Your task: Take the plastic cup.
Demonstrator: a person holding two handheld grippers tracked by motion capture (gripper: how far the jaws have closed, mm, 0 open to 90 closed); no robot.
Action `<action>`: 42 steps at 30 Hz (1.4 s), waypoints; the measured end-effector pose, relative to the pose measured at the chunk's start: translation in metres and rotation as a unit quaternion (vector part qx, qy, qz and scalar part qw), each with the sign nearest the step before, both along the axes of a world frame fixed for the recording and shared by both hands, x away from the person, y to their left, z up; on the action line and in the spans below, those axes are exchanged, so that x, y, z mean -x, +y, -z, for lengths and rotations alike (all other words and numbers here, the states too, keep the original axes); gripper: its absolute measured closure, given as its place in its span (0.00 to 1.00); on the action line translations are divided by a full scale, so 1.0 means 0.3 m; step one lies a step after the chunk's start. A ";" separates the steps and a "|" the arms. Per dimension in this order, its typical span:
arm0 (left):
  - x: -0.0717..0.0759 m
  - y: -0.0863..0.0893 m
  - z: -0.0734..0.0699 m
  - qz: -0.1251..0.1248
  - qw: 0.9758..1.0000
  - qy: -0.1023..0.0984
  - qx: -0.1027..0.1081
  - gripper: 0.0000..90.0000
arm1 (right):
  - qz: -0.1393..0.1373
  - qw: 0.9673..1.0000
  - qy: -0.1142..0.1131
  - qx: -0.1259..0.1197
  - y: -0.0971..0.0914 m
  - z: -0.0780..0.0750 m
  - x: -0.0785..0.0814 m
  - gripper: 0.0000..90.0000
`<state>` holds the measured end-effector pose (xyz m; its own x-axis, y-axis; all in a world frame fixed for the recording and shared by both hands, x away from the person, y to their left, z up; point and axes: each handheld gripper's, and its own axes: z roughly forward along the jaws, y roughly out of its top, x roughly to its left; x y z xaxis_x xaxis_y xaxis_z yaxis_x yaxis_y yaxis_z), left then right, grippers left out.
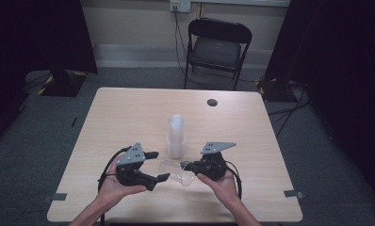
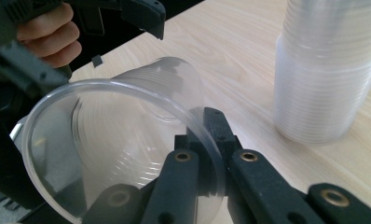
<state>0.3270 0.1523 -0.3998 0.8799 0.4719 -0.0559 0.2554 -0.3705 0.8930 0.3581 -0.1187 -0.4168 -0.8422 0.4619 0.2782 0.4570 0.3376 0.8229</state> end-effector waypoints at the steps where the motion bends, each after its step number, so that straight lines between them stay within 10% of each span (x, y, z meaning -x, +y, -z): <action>1: 0.003 -0.007 0.007 0.010 1.000 -0.010 -0.008 0.17 | -0.002 1.000 0.005 0.003 0.000 0.000 -0.002 1.00; 13: 0.004 -0.028 0.070 0.035 0.998 -0.029 -0.052 0.19 | -0.023 0.997 0.058 0.039 0.035 0.014 -0.043 1.00; 25: 0.015 -0.060 0.113 0.054 0.990 -0.073 -0.110 0.22 | -0.030 0.994 0.088 0.054 0.049 0.017 -0.049 1.00; 42: 0.015 -0.070 0.141 0.046 0.985 -0.102 -0.135 0.27 | -0.030 0.988 0.120 0.088 0.101 0.002 -0.078 1.00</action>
<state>0.3226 0.1312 -0.4422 0.8994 0.3635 0.2429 0.0354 -0.6143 0.7882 0.3816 -0.0884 -0.4174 -0.7893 0.4716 0.3932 0.6065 0.4987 0.6193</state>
